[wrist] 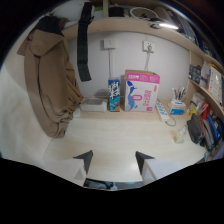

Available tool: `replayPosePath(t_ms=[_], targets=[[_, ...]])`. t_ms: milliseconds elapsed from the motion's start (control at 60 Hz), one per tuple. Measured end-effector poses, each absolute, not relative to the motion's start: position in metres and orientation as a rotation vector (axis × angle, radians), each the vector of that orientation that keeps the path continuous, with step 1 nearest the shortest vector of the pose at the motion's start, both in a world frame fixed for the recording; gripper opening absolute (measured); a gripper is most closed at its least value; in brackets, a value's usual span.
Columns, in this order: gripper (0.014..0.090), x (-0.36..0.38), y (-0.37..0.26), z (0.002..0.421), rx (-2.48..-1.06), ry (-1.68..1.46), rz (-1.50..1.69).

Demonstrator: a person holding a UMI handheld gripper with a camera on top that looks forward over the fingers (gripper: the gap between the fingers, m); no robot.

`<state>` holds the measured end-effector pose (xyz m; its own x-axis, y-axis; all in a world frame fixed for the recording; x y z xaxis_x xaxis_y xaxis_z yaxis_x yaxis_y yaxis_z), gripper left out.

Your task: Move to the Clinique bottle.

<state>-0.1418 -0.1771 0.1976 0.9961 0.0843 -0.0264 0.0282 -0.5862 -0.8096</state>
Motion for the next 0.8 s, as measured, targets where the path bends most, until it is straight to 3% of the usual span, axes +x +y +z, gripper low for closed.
replayPosePath(t_ms=[383,800], targets=[[0.0872,-0.101,-0.172,0.184,-2.132,-0.097,0.128],[0.0865,0.059,-0.179,0.116,-2.144,0.008,-0.015]])
